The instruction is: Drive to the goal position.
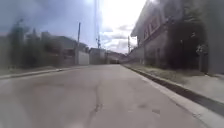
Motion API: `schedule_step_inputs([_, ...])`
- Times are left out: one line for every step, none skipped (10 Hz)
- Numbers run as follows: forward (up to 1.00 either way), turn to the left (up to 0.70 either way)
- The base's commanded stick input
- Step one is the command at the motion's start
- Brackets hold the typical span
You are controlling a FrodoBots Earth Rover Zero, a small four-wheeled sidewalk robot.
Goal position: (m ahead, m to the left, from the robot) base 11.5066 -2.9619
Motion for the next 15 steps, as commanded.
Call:
schedule_step_inputs([0.7,0.0])
schedule_step_inputs([0.56,0.0])
schedule_step_inputs([0.43,0.0])
schedule_step_inputs([0.29,0.0])
schedule_step_inputs([0.18,0.0])
schedule_step_inputs([0.21,0.0])
schedule_step_inputs([0.23,0.0])
schedule_step_inputs([0.24,0.0])
schedule_step_inputs([0.28,0.0])
schedule_step_inputs([0.36,0.0])
schedule_step_inputs([0.67,0.0])
schedule_step_inputs([1.0,0.0])
schedule_step_inputs([1.0,0.0])
schedule_step_inputs([1.0,0.0])
schedule_step_inputs([1.0,0.0])
